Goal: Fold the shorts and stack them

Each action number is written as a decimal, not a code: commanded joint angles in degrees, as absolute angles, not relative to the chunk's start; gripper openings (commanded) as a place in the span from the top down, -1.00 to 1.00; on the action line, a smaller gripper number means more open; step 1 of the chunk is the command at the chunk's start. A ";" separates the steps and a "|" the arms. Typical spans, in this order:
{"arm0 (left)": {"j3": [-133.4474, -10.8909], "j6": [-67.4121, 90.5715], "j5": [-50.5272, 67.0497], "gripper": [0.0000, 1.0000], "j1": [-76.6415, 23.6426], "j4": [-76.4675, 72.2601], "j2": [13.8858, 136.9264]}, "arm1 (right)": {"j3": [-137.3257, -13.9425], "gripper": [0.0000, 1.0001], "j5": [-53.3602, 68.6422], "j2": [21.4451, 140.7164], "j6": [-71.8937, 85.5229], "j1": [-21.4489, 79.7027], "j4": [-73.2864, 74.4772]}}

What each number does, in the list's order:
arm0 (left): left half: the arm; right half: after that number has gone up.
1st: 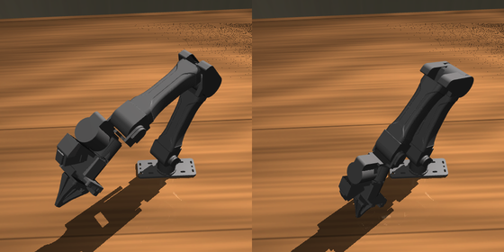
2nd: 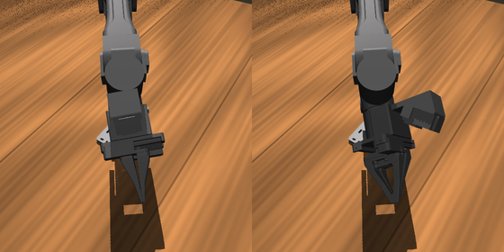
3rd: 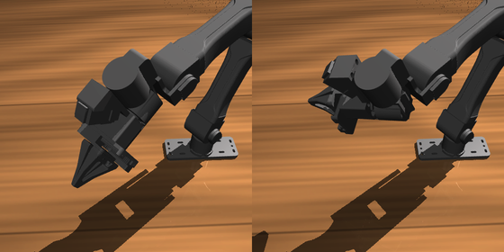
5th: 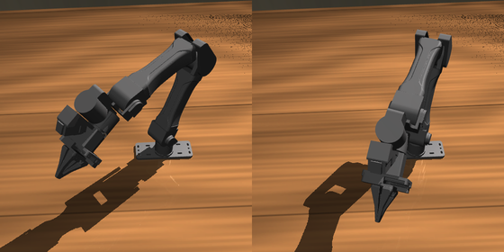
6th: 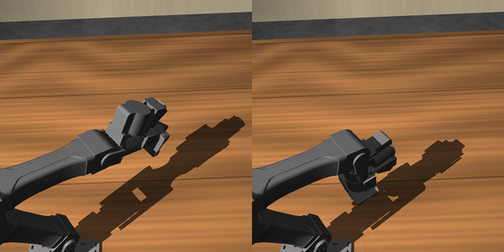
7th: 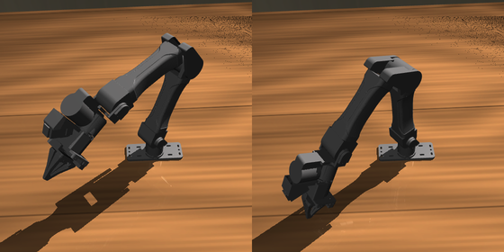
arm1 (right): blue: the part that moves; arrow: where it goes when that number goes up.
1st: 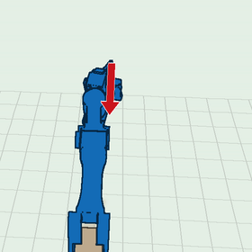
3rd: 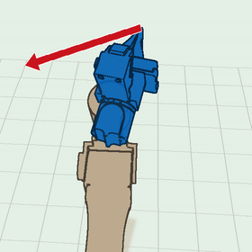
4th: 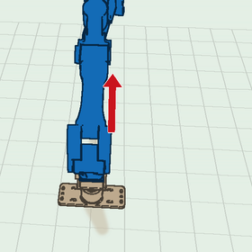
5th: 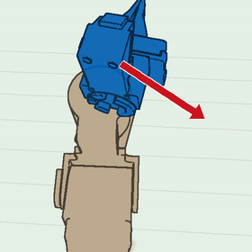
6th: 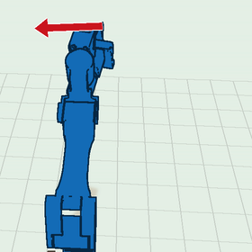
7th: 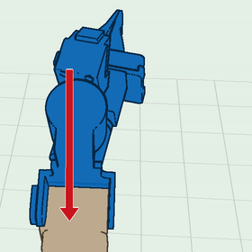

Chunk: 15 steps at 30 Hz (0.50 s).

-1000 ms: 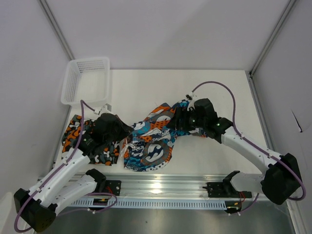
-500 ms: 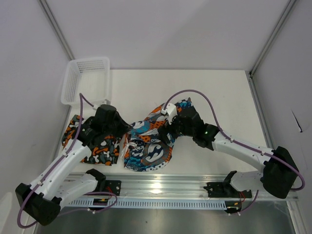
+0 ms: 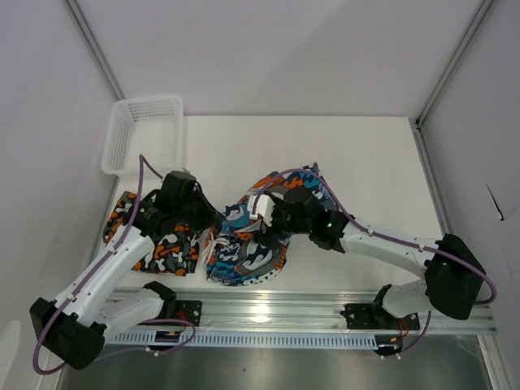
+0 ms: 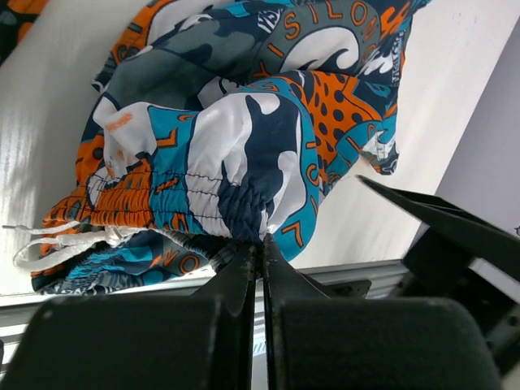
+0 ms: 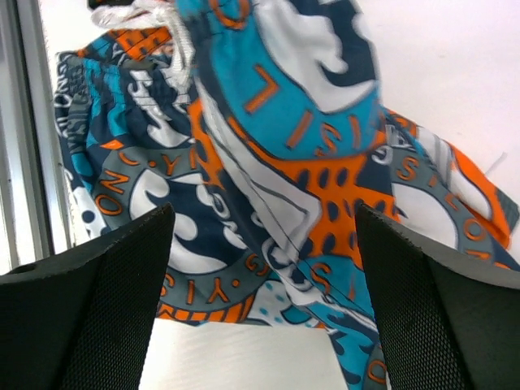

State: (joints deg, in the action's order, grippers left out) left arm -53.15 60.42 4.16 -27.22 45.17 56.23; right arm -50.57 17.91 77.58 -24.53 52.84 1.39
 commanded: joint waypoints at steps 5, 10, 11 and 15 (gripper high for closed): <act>-51.86 63.19 10.72 1.00 -26.28 42.10 54.93 | -53.35 -0.69 12.40 82.61 -28.65 57.56 -4.03; -50.36 64.42 11.69 1.00 -26.19 41.05 53.88 | -53.79 -0.16 11.51 83.58 -26.20 58.01 -7.11; -49.93 64.42 11.78 1.00 -26.19 40.96 53.79 | -53.79 -0.03 11.86 83.41 -25.93 58.01 -7.38; -49.31 64.69 12.39 1.00 -26.10 40.61 53.17 | -54.32 0.56 13.27 82.01 -25.23 58.01 -6.59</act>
State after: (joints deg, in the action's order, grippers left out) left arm -49.98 63.16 9.80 -26.76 42.37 54.59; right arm -51.66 12.93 83.77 -25.85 57.87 -3.20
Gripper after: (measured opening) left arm 0.005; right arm 0.260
